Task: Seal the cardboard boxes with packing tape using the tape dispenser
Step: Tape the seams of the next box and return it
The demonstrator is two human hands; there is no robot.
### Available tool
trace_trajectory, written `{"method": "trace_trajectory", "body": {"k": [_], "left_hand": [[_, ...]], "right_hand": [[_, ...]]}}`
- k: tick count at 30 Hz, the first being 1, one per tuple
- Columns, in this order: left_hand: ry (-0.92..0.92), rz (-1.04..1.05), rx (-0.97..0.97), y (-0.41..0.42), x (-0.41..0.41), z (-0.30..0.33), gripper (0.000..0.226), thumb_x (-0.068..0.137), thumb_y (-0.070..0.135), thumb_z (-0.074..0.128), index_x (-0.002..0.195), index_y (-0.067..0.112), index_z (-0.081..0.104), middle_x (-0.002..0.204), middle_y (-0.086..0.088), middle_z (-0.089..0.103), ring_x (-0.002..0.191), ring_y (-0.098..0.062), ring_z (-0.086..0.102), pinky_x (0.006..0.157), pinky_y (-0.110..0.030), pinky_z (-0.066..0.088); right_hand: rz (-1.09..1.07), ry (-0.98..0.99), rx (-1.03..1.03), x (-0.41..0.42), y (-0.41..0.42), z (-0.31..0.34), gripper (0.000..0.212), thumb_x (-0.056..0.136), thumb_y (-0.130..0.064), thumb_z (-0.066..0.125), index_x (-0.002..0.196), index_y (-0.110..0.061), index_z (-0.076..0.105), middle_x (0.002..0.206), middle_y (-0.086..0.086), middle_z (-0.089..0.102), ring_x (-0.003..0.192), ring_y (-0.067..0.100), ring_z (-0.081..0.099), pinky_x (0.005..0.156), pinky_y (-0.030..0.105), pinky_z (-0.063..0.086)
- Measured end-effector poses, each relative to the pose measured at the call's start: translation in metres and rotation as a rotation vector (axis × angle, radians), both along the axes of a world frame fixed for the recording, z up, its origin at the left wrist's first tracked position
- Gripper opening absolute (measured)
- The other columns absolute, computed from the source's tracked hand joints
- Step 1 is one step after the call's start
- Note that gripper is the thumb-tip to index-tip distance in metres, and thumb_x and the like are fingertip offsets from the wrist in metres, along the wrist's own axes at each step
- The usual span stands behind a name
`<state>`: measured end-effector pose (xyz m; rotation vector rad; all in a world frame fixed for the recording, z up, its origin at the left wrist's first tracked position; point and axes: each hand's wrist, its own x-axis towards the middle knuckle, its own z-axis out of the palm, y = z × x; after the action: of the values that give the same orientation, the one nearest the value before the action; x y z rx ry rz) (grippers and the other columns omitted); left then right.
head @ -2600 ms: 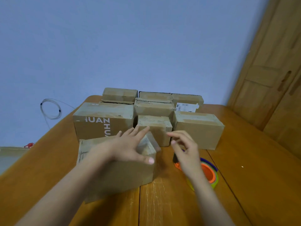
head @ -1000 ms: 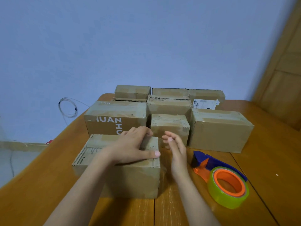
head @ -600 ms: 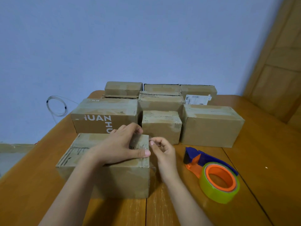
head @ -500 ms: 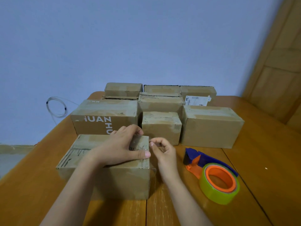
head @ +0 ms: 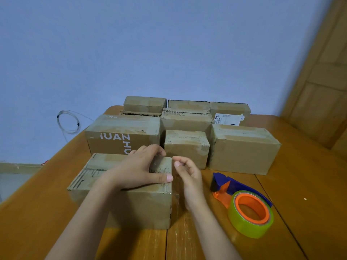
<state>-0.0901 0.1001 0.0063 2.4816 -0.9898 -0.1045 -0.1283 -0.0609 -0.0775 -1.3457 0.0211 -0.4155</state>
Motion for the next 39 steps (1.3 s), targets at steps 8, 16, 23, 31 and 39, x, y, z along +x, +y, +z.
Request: {"method": "trace_trajectory", "body": {"k": [8,16,23,31,39], "left_hand": [[0.006,-0.003,-0.012,0.001,0.001,-0.001,0.096,0.048,0.099,0.035,0.122,0.038,0.041,0.113,0.024,0.042,0.106,0.012,0.034,0.084,-0.009,0.029],[0.048,0.042,-0.021,-0.001,0.000,0.000,0.100,0.049,0.088,0.047,0.133,0.034,0.043,0.121,0.017,0.048,0.112,-0.002,0.042,0.099,-0.028,0.035],[0.048,0.039,-0.008,-0.002,0.000,0.001,0.102,0.049,0.087,0.045,0.136,0.033,0.042,0.123,0.018,0.048,0.113,-0.001,0.042,0.102,-0.028,0.033],[0.057,0.043,0.004,-0.001,0.000,0.001,0.101,0.050,0.086,0.045,0.136,0.033,0.043,0.119,0.018,0.047,0.110,-0.003,0.042,0.100,-0.029,0.033],[0.052,0.047,0.019,-0.002,0.000,0.000,0.102,0.050,0.088,0.042,0.136,0.034,0.043,0.124,0.016,0.048,0.112,-0.004,0.041,0.095,-0.026,0.028]], "right_hand": [[-0.206,-0.021,-0.173,0.004,0.006,0.002,0.022,0.088,-0.002,0.062,0.082,-0.022,0.068,0.084,0.001,0.070,0.082,0.009,0.064,0.076,0.024,0.052],[-0.164,-0.081,-0.133,-0.009,0.006,-0.001,0.025,0.091,-0.005,0.059,0.091,-0.026,0.072,0.094,-0.002,0.070,0.094,0.011,0.065,0.081,0.024,0.052],[-0.086,-0.120,-0.149,-0.024,0.013,-0.007,0.056,0.089,0.017,0.038,0.108,-0.026,0.068,0.095,0.002,0.062,0.096,0.013,0.061,0.084,0.021,0.049],[-0.148,-0.120,-0.157,-0.029,0.004,-0.016,0.049,0.085,0.011,0.040,0.097,-0.023,0.073,0.093,-0.005,0.066,0.088,0.015,0.062,0.081,0.028,0.051],[0.070,0.047,-0.160,-0.032,0.005,-0.013,0.039,0.099,-0.012,0.033,0.129,-0.035,0.044,0.130,-0.016,0.053,0.115,-0.012,0.050,0.095,0.008,0.040]]}}
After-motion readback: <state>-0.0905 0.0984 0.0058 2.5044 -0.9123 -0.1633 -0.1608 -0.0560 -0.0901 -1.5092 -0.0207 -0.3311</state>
